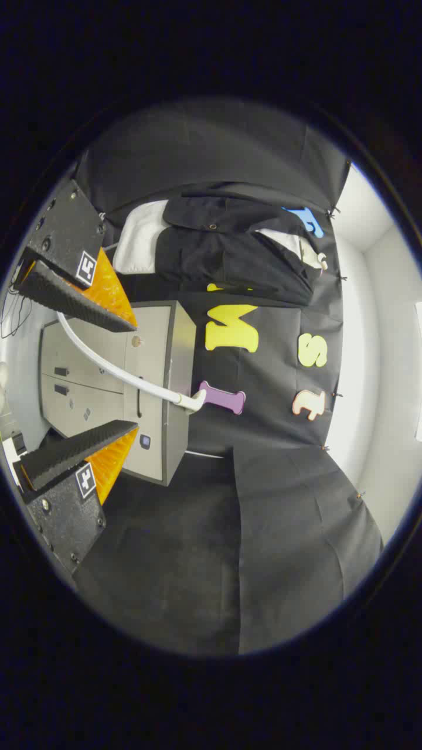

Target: Iron the clothes twice with a garment steamer, once on the left side and once on the right side.

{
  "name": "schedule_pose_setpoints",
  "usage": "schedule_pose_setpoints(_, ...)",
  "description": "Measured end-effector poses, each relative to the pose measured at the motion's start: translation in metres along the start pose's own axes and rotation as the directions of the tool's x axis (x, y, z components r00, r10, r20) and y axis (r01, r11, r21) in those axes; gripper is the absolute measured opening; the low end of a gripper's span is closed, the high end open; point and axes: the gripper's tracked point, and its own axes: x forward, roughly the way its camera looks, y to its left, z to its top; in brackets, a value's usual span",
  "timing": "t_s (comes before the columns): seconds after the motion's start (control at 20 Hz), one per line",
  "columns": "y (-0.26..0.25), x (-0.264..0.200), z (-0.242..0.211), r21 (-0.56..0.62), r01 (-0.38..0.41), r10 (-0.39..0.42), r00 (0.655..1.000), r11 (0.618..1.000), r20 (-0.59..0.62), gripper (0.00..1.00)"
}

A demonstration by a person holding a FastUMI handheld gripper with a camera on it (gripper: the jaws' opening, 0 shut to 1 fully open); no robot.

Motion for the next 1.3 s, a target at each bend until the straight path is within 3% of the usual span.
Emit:
schedule_pose_setpoints(0.6, 0.015, 0.015, 0.012, 0.021, -0.050, 0.050, 0.999, 0.999, 0.012, 0.95)
schedule_pose_setpoints(1.0, 0.000, 0.021, 0.015, 0.017, -0.010, 0.010, 1.000, 1.000, -0.001, 0.95)
schedule_pose_setpoints(1.3, -0.036, 0.062, 0.047, 0.025, 0.015, -0.015, 1.000, 1.000, 0.004, 0.95)
